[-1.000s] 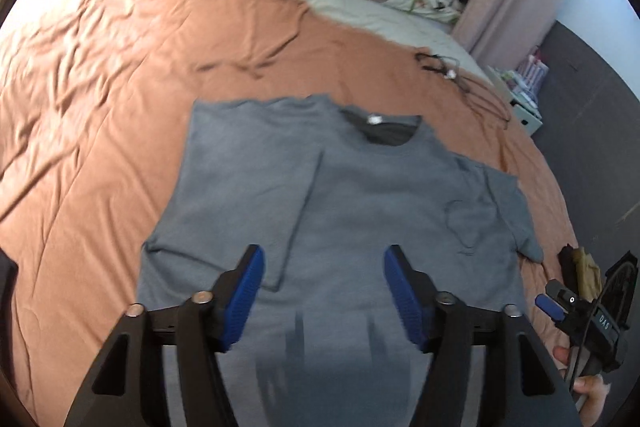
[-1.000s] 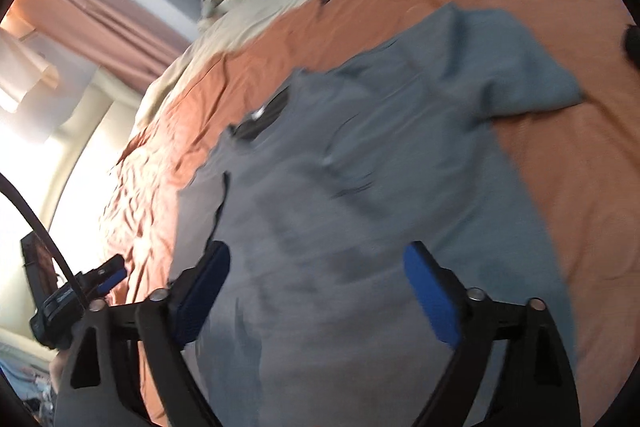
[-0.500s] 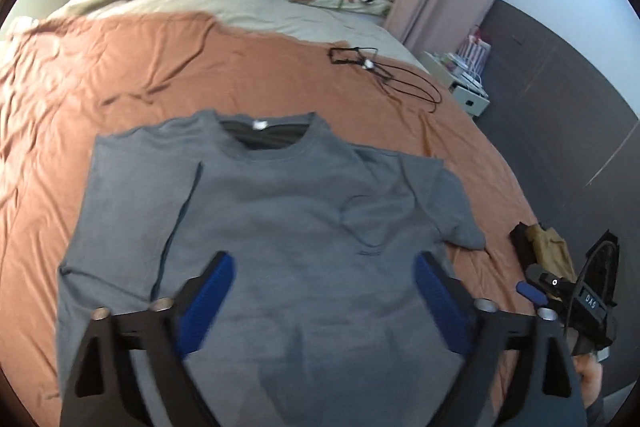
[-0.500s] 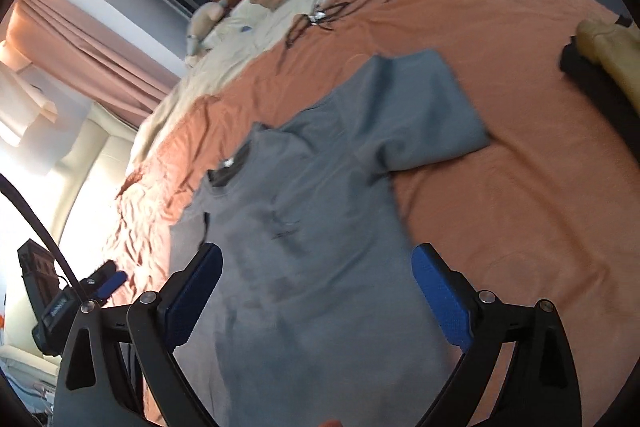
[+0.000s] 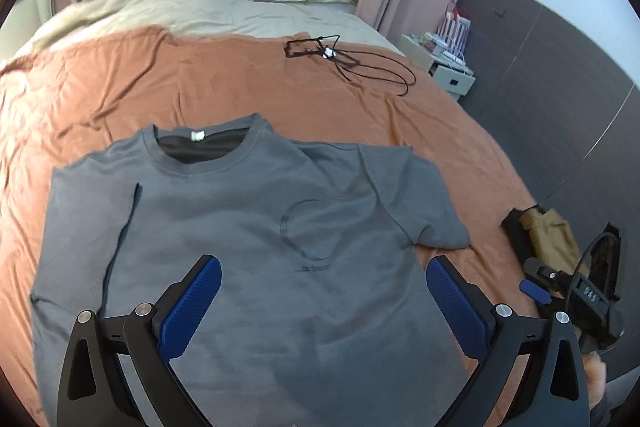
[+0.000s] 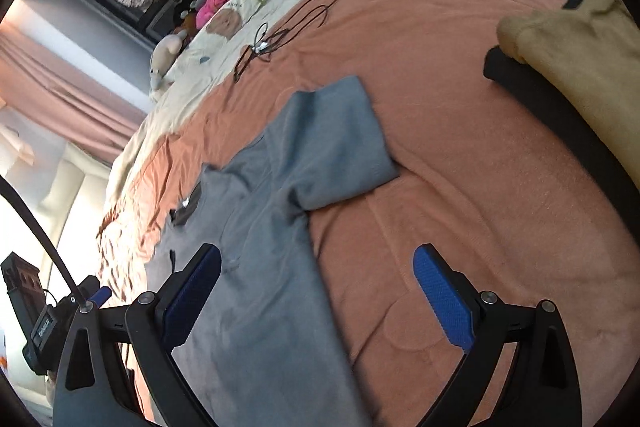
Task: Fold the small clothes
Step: 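Open both grippers and lift them away from the shirt, then grasp the edge of the unfolded grey sleeve with the right gripper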
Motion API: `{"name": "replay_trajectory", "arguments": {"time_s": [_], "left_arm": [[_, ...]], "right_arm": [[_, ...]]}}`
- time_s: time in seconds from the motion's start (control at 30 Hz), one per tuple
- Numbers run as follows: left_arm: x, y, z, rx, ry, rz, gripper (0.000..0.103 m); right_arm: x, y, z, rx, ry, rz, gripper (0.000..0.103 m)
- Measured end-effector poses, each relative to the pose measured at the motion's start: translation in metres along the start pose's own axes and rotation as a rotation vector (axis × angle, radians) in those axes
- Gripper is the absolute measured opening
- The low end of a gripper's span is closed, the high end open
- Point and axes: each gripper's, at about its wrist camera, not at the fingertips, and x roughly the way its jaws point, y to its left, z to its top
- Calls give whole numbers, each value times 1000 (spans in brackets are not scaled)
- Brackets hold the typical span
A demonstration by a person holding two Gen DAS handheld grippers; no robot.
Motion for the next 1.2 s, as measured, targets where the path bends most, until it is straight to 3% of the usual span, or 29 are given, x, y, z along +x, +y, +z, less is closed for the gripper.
{"name": "replay_trajectory", "arguments": {"time_s": [0.17,0.27,0.37,0.77,0.83,0.87,0.9,1.1,1.2], "left_arm": [[18,-13,3,2,17,-70,103],[31,-18,5,-5,25,-95,103],[42,-20,7,-15,22,-122,103],[83,-12,13,-44,47,-172,100],[89,-11,13,-49,54,-176,93],[93,-11,13,-51,62,-180,91],[97,-11,13,-54,70,-184,85],[116,-13,12,-62,104,-196,62],[127,-17,12,-56,122,-191,55]], "right_arm": [[20,-29,9,113,6,63,96],[38,-41,12,185,14,140,78],[63,-50,15,268,54,226,71],[118,-64,27,343,69,241,64],[121,-67,31,347,53,209,62],[119,-65,30,350,44,186,54],[120,-69,34,367,25,165,51],[118,-79,58,376,-42,157,44],[113,-83,70,351,-54,162,25]]}}
